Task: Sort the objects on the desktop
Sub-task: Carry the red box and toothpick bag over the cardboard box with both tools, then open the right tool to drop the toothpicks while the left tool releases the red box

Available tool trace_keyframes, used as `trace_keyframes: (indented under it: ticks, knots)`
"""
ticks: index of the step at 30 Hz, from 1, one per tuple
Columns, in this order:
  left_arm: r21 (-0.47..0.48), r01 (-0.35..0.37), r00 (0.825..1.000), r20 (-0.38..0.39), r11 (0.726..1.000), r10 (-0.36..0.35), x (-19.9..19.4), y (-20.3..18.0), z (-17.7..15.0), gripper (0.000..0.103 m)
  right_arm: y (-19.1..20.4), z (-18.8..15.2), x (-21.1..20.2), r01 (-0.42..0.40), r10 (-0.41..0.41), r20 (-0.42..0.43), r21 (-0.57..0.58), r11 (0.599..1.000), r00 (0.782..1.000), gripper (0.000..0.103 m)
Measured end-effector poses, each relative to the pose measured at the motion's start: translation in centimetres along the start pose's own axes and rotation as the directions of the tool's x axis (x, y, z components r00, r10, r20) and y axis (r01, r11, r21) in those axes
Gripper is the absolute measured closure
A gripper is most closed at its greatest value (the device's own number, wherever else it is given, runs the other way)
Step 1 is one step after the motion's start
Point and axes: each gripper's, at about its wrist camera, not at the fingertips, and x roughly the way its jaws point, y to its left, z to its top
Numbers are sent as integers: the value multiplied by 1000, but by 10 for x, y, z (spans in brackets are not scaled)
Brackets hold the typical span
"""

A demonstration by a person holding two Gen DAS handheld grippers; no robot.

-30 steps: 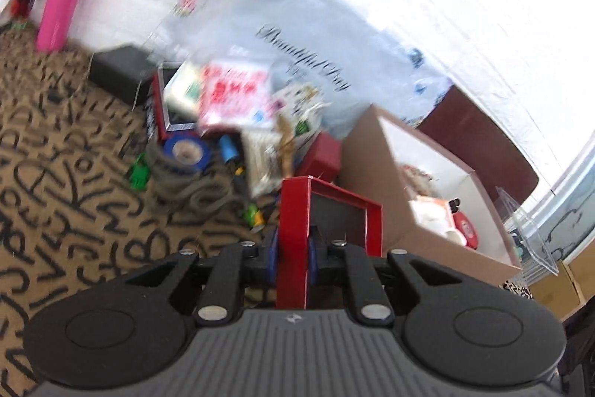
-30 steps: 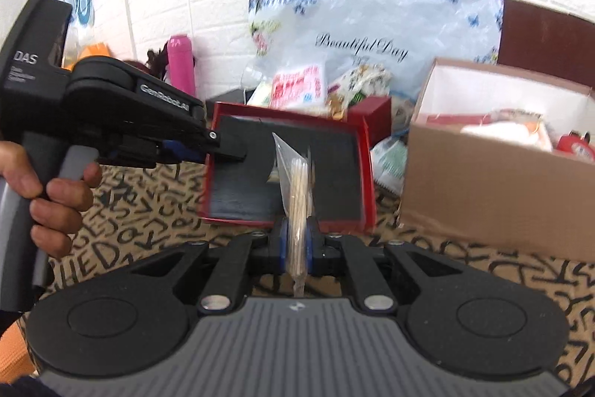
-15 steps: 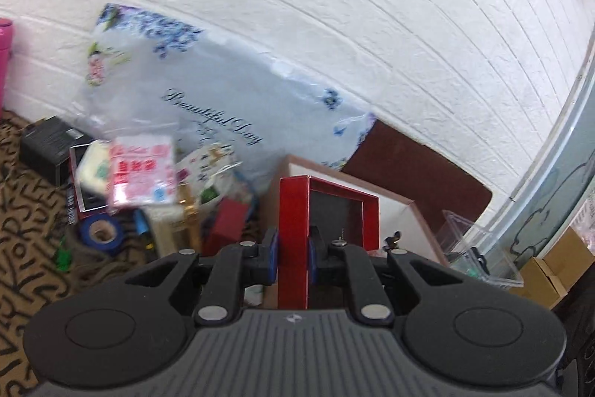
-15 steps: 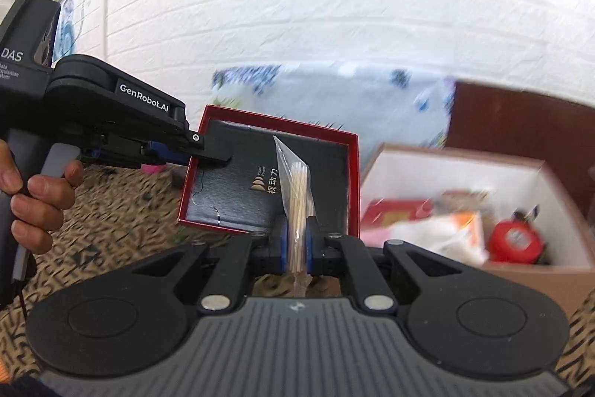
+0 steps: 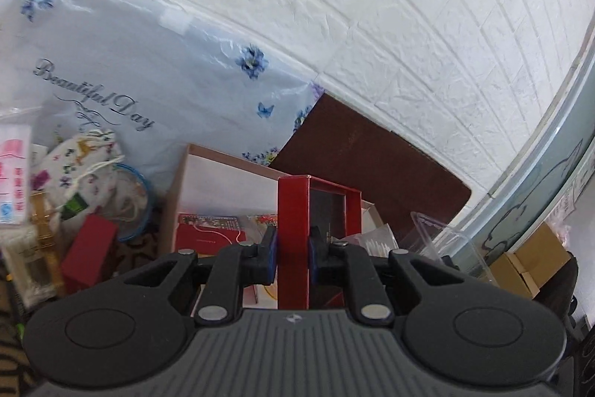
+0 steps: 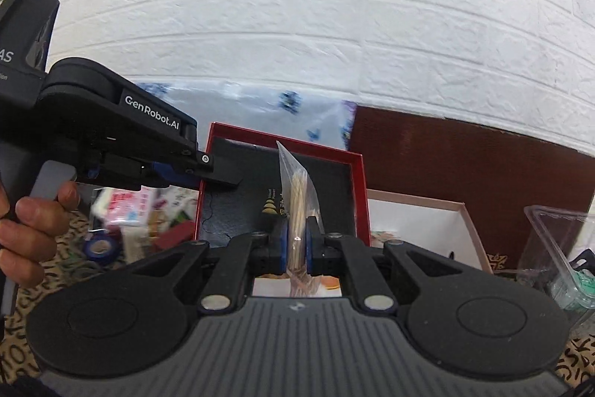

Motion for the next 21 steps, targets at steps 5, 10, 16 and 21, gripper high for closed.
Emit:
trace_keyframes:
  ticks: [5,10,16,21]
  knots:
    - [21,-46,999,-22,999,47,54,5,2,84,-25,-5,50,59,-59,-53,-5,998,997,96]
    - [63,-54,998,14,997,53,59,12,-2,20,-48,-8,79,109,-108,-87,-1,994,990,96]
    - [145,-97,995,31,985,94,57,8,-8,13,-74,-7,96,128,-119,-120,66,990,986,96]
    - [129,-95,995,15,987,94,54,11,-11,9,-81,-11,102,159,-147,-128,88,983,981,93]
